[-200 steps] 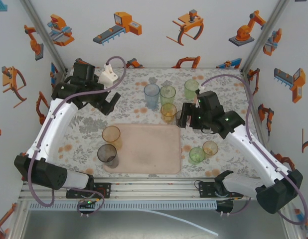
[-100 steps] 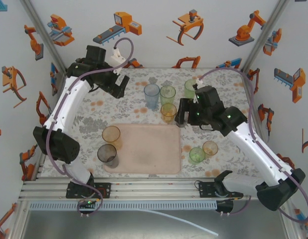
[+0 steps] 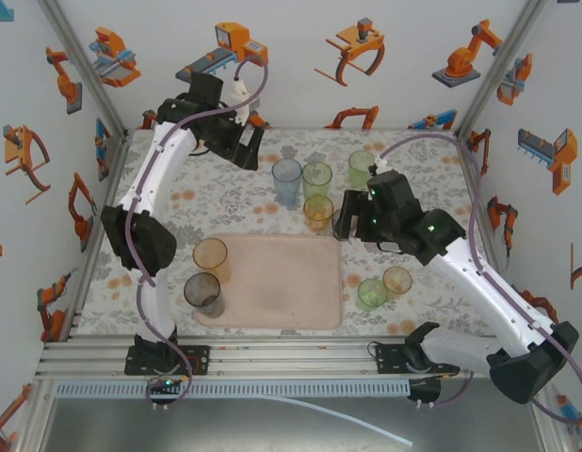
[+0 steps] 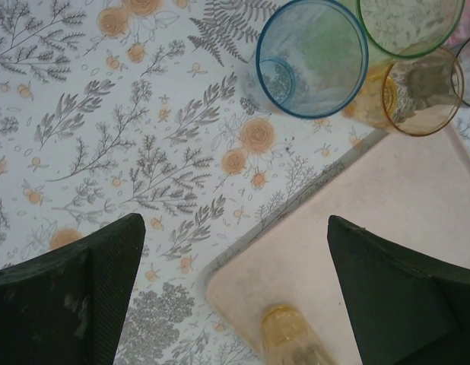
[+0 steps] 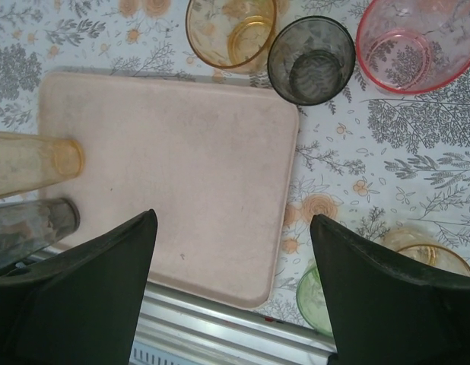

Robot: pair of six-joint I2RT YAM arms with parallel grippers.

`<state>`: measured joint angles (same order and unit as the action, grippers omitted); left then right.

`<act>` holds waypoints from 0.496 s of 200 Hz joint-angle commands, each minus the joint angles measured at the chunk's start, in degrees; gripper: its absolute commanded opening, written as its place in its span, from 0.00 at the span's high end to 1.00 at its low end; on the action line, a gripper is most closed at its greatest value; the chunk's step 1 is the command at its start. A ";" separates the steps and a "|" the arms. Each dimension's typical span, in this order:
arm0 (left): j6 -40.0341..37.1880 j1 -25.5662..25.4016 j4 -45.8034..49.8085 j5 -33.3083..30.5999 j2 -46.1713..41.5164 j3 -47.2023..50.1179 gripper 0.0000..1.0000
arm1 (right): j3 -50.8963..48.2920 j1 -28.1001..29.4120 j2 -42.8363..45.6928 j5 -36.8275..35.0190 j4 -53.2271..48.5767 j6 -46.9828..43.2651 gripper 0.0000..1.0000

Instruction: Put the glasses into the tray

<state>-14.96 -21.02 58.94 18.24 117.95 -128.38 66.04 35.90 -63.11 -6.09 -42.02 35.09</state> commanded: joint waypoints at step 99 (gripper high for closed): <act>2.46 -4.38 3.43 -1.94 15.64 -17.78 0.00 | -7.04 1.19 6.73 -7.16 0.71 4.20 0.28</act>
<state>-13.52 -25.21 60.95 17.32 132.00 -144.11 59.51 36.58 -56.84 -11.18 -40.88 38.44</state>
